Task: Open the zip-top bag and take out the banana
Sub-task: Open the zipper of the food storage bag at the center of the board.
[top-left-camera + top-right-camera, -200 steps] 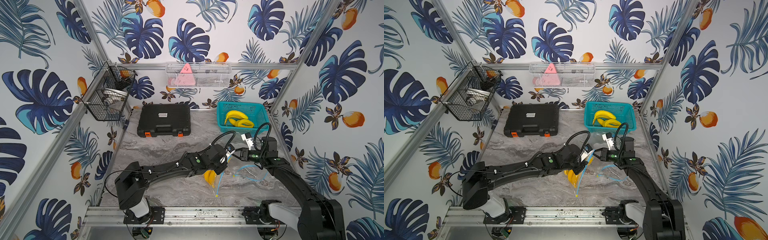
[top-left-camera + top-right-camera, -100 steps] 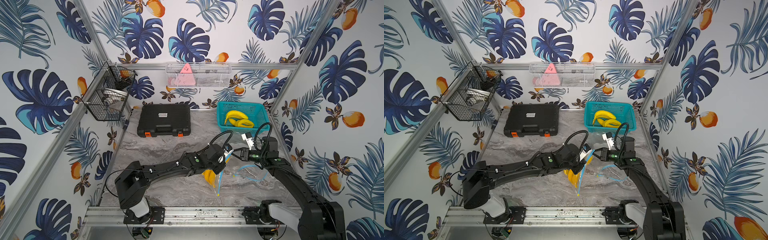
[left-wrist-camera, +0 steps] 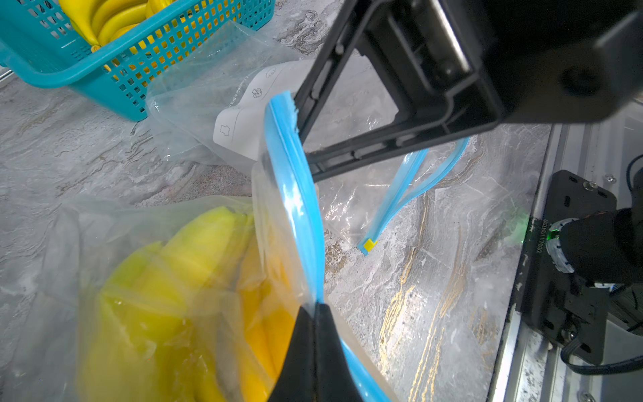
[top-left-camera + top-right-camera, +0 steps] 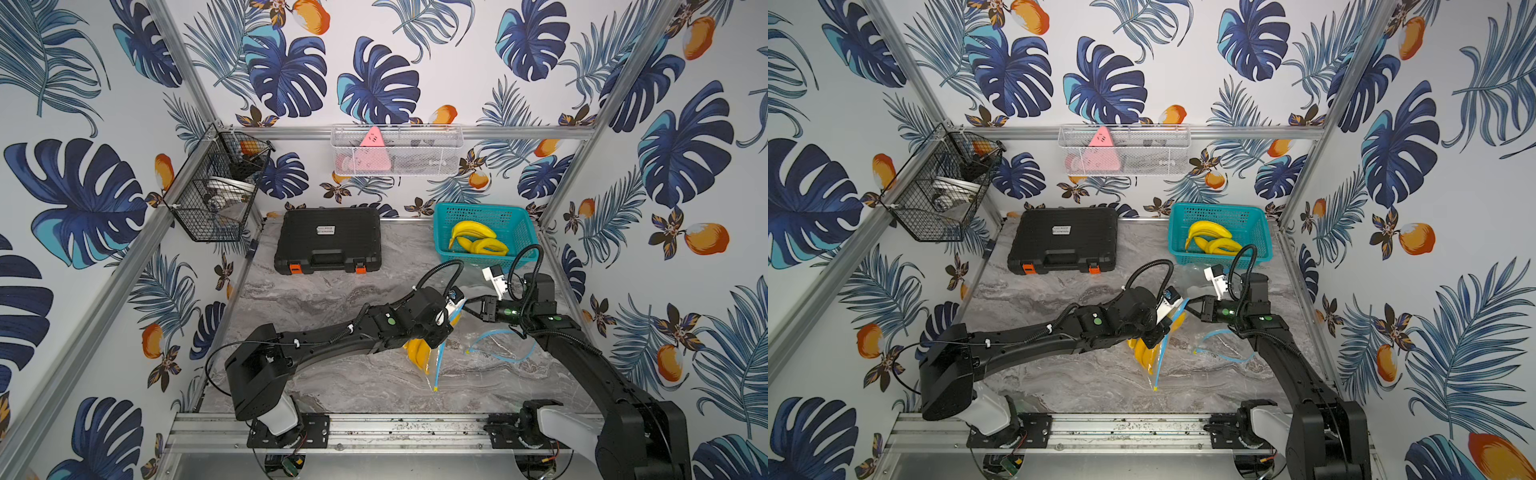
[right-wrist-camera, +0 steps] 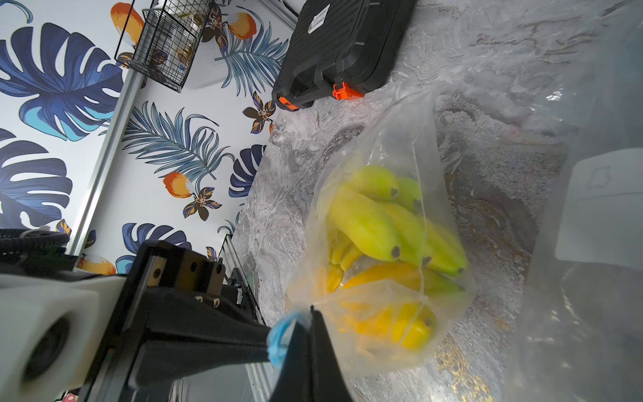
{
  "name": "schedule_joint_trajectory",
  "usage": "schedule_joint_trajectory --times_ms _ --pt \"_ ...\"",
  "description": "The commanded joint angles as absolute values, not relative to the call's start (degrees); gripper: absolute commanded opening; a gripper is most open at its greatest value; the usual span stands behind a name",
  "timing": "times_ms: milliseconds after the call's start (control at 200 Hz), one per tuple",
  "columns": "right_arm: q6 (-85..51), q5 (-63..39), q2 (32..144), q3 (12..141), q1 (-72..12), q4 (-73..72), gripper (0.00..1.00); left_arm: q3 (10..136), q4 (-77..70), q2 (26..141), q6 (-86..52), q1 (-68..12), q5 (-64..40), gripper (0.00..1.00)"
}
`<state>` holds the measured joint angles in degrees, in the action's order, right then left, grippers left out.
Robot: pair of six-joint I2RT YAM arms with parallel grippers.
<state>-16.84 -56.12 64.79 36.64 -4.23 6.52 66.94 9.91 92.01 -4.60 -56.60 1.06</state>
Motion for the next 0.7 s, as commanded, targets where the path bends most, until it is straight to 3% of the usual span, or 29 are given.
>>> schedule_joint_trajectory --times_ms 0,115,340,580,696 --pt "-14.81 -54.49 65.32 37.43 -4.31 9.13 0.00 66.64 8.05 91.41 -4.30 -56.51 0.01 0.00" --pt "-15.33 -51.03 65.07 37.55 -4.31 9.84 0.30 66.05 7.10 90.93 -4.76 -55.96 -0.67 0.00" --pt "-16.17 -45.93 61.62 36.22 -4.31 10.52 0.53 65.95 6.69 89.57 -6.30 -52.40 -3.52 0.00" --pt "-18.53 -44.16 59.10 35.07 -4.31 9.41 0.58 67.24 6.34 89.99 -7.35 -50.47 -6.42 0.00" --pt "-22.92 -50.21 59.79 32.66 -4.39 1.82 0.54 66.38 4.70 89.75 -8.62 -49.65 -7.91 0.00"
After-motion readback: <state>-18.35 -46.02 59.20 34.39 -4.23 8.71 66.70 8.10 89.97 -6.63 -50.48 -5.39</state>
